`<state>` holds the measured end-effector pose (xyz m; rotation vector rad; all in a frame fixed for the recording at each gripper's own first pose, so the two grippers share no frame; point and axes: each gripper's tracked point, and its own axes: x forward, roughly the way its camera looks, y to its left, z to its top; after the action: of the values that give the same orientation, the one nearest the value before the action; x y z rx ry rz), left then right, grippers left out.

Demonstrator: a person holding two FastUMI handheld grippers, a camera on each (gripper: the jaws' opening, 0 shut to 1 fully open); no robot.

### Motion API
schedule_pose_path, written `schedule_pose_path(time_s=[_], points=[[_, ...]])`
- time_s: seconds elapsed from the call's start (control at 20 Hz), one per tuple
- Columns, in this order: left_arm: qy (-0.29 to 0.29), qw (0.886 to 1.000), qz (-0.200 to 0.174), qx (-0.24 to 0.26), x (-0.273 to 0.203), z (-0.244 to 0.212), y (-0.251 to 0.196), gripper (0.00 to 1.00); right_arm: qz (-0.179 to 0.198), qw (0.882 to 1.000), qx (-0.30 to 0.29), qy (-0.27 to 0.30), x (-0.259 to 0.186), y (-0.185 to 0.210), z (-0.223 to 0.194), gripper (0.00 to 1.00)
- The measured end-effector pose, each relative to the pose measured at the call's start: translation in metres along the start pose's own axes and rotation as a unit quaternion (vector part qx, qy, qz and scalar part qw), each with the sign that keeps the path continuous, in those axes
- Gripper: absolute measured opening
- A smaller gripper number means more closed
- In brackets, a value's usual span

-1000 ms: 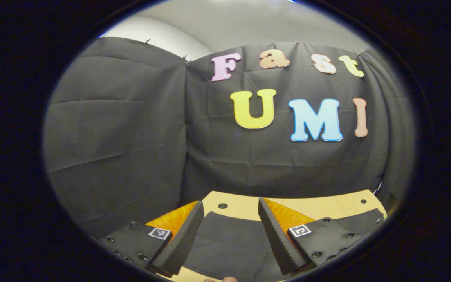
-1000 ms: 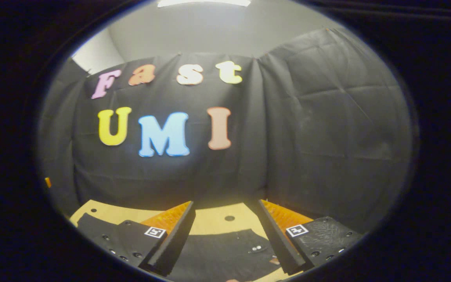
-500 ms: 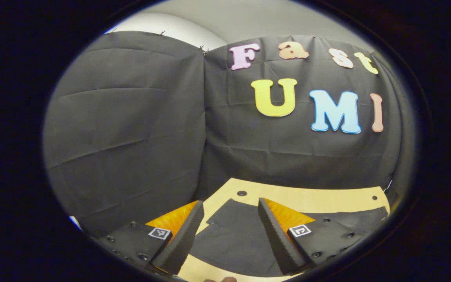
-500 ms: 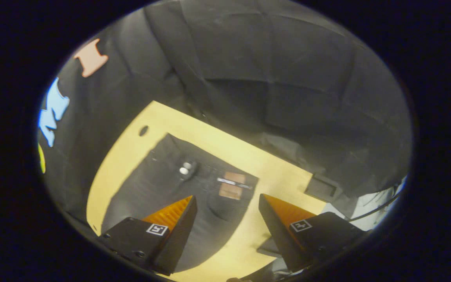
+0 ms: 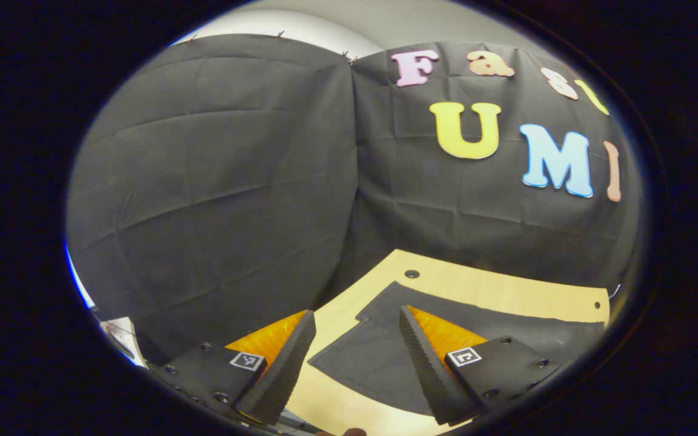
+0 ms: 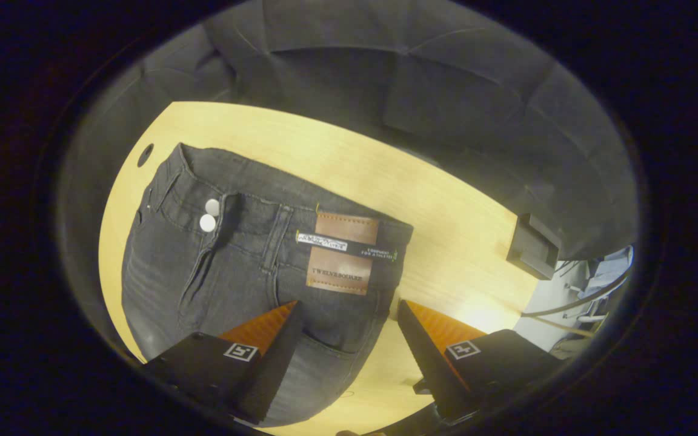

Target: Grasp the waist and the cuffs of the jeans and fold them to make the two legs overlap; first hold the waist and fold one-third of the jeans toward the cuffs, then hold the cuffs and fold the remaining one-third in the same direction to finish folding.

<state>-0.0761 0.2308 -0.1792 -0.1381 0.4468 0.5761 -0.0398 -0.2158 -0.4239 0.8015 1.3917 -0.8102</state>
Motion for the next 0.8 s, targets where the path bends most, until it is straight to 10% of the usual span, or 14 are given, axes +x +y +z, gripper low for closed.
schedule_pose_path(time_s=[0.2,0.5,0.8], points=[[0.126,0.988,-0.003,-0.086,0.045,-0.063,0.021,0.94,0.004,1.000,0.000,0.022,0.000,-0.002,0.002,0.97],[0.415,0.859,0.050,-0.296,0.103,-0.222,0.032,0.99,0.002,1.000,-0.003,-0.019,0.001,0.001,0.002,0.98],[0.481,0.821,0.133,-0.278,0.141,-0.281,0.038,1.00,0.003,1.000,-0.002,-0.029,-0.001,0.001,0.001,0.98]])
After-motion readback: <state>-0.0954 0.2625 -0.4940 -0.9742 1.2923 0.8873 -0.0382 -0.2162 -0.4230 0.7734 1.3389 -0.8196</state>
